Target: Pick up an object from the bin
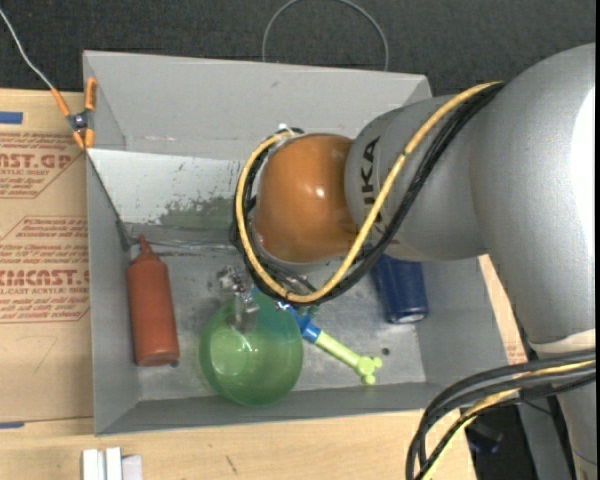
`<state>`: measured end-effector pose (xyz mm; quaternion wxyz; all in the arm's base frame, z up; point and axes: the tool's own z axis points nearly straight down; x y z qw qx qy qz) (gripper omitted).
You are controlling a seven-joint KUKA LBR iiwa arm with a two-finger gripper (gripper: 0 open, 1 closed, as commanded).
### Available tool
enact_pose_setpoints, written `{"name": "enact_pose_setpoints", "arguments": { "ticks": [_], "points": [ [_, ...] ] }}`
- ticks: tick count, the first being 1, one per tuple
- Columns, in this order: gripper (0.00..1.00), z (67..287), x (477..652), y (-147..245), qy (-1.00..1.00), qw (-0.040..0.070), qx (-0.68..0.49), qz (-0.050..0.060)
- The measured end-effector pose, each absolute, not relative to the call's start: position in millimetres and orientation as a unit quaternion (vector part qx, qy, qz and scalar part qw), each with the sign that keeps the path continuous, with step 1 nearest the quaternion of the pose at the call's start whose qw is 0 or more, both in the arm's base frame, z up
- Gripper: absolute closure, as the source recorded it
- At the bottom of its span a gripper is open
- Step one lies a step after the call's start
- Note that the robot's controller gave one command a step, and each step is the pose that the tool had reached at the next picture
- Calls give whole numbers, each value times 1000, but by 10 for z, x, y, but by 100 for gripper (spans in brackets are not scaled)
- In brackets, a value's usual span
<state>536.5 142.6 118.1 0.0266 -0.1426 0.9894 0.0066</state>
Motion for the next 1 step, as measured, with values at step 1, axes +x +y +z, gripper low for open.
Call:
{"name": "enact_pose_setpoints", "arguments": {
  "ticks": [1],
  "points": [
    [100, 2050, 5479, 1511, 989, 29, -145, 8]
  ]
}}
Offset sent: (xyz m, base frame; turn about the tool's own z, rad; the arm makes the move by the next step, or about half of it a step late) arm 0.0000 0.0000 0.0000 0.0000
